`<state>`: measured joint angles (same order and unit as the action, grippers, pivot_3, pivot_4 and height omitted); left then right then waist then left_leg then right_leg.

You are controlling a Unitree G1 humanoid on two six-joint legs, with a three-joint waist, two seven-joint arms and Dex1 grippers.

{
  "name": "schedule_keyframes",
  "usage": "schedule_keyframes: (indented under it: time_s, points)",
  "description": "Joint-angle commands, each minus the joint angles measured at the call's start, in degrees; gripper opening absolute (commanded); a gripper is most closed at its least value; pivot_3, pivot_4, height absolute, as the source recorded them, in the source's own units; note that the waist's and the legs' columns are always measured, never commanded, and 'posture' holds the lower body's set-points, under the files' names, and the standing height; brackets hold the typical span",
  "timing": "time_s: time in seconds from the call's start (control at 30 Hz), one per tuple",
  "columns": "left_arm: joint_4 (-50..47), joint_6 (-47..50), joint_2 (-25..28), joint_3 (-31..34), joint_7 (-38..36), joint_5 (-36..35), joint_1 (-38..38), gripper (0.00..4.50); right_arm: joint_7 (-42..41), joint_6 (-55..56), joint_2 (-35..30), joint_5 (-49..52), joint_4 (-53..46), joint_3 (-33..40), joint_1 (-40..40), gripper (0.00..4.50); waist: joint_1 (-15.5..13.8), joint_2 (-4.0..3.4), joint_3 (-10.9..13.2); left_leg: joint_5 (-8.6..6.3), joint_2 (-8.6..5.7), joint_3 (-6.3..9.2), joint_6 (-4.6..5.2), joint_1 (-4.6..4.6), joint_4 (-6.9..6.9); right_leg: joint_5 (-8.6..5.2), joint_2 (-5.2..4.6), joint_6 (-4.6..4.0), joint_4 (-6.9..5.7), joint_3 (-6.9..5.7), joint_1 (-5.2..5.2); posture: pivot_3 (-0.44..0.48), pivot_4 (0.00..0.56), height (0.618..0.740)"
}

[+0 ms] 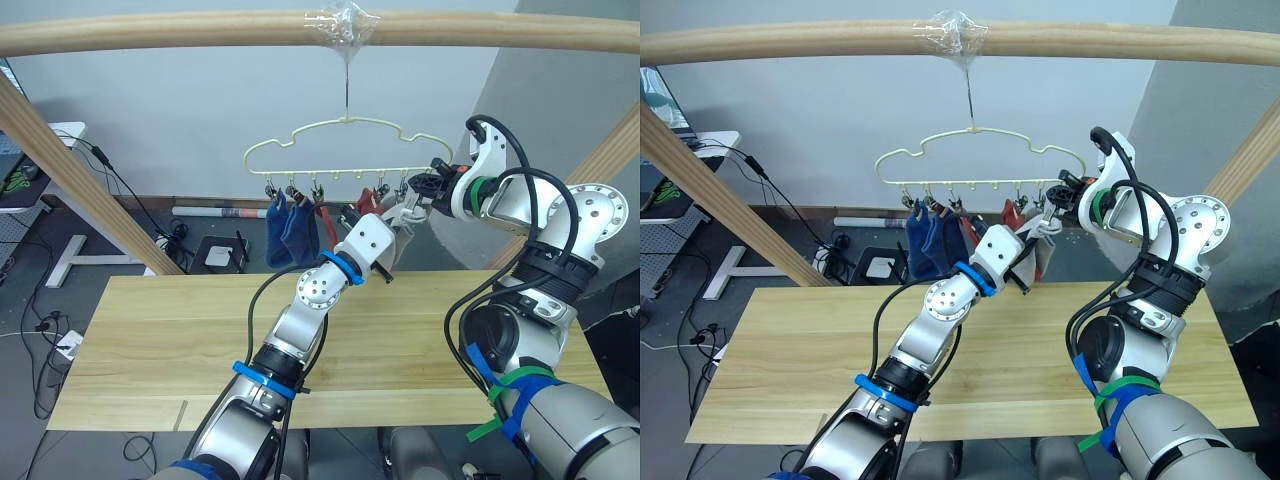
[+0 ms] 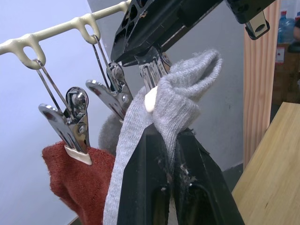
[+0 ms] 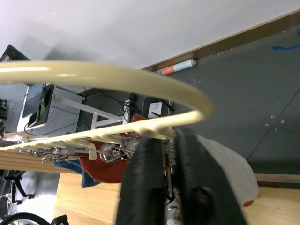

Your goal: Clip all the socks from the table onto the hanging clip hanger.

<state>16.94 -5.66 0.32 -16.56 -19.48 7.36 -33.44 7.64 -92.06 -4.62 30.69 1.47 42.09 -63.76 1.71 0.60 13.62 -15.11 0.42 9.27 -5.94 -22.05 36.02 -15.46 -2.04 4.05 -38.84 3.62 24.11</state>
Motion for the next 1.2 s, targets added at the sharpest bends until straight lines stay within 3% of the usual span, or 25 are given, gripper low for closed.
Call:
schedule_keyframes:
  time_s: [0.03,0.27,0.4,0.57,0.6,0.87,1.03,1.07,1.2]
  points:
    - [-2.16,-0.77,-0.4,0.08,-0.05,-0.32,-0.2,0.0,0.75,-0.44,-0.81,0.34,-0.32,1.24,-0.61,1.97,0.14,0.0,0.0,0.0,0.0,0.0,0.0,0.0,0.0,0.0,0.0,0.0,0.0,0.0,0.0,0.005,0.226,0.74]
    - [-1.79,-0.54,-0.81,0.26,-0.37,-0.62,-2.14,0.0,-2.25,0.09,-1.67,1.38,-0.7,1.67,-1.19,4.41,0.27,-0.03,0.02,0.0,0.0,-0.02,0.0,-0.02,-0.03,0.0,0.0,0.0,0.0,0.02,0.04,0.008,0.229,0.74]
    - [-1.21,-0.44,-1.75,-0.21,-1.68,-1.77,-2.98,0.0,-12.95,1.51,-4.93,7.59,-6.03,-3.09,4.27,4.47,0.3,-0.04,0.03,0.0,0.0,-0.02,0.0,-0.02,-0.03,0.0,0.01,0.0,0.03,0.0,0.04,0.006,0.229,0.74]
    - [-1.69,1.43,-3.99,-0.44,-4.35,-4.27,-3.11,0.0,-21.49,9.71,-13.38,8.21,-10.53,-11.75,12.77,4.47,0.29,-0.03,0.03,0.0,-0.04,-0.03,0.0,-0.12,-0.02,0.0,-0.03,0.02,0.19,0.01,0.03,-0.004,0.228,0.74]
    - [-1.9,2.21,-4.48,-0.18,-4.74,-5.09,-2.97,0.55,-22.13,11.17,-14.21,8.02,-10.77,-12.73,13.59,4.5,0.36,-0.03,0.03,0.0,-0.04,-0.05,0.0,-0.12,-0.02,0.01,-0.03,0.04,0.2,0.03,0.03,-0.004,0.228,0.74]
    - [-6.25,17.43,-10.4,4.79,-4.31,-16.51,-1.11,2.76,-24.81,18.8,-18.34,7.76,-12.56,-16.23,18.41,4.5,1.8,-0.02,0.05,0.0,-0.01,-0.05,0.0,-0.02,0.0,-0.01,0.0,0.07,0.03,0.05,0.03,-0.014,0.227,0.74]
    - [-7.9,20.65,-6.92,6.34,-5.13,-17.18,-1.12,4.3,-31.1,23.94,-21.86,8.75,-14.66,-19.98,22.27,4.5,1.7,-0.01,0.05,0.01,-0.02,-0.06,0.0,-0.01,0.04,-0.02,0.01,0.09,0.02,0.06,0.01,-0.013,0.227,0.74]
    - [-8.62,21.04,-5.82,6.57,-5.63,-17.15,-0.65,4.49,-32.83,25.32,-23.07,8.41,-15.27,-21.3,23.32,4.5,1.65,0.0,0.05,0.01,-0.02,-0.06,0.0,-0.01,0.03,-0.02,0.01,0.09,0.04,0.06,0.01,-0.013,0.227,0.74]
    - [-16.81,24.38,4.43,7.98,-11.28,-18.37,6.1,4.49,-39.09,31.93,-28.5,6.15,-17.87,-26.58,29.86,4.5,1.94,0.0,0.05,0.02,0.01,-0.08,-0.02,0.04,-0.07,-0.05,0.02,0.12,0.12,0.07,0.0,0.002,0.226,0.74]
